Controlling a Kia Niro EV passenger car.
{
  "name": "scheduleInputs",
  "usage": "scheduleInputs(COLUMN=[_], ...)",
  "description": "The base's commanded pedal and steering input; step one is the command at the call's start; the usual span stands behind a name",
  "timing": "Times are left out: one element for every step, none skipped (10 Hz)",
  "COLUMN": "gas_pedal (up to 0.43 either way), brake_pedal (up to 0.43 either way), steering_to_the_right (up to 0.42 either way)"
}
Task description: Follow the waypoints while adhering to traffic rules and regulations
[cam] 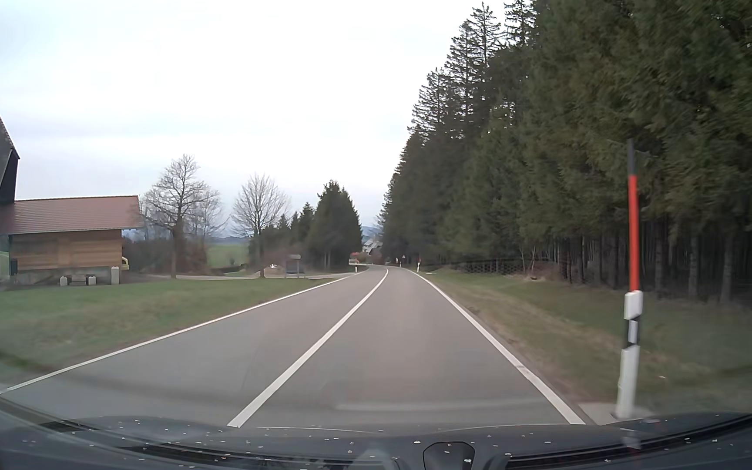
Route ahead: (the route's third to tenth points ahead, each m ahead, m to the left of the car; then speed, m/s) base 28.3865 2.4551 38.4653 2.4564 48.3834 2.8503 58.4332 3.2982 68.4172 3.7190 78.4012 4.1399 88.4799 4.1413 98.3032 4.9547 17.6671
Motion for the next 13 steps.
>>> scheduleInputs(gas_pedal=[0.000, 0.000, 0.000, 0.000, 0.000, 0.000, 0.000, 0.000, 0.000, 0.000, 0.000, 0.000, 0.000], brake_pedal=[0.000, 0.000, 0.000, 0.000, 0.000, 0.000, 0.000, 0.000, 0.000, 0.000, 0.000, 0.000, 0.000], steering_to_the_right=[-0.002, -0.002, -0.002, -0.002, -0.003, -0.003, -0.003, -0.003, -0.003, -0.003, -0.003, -0.005, -0.006])
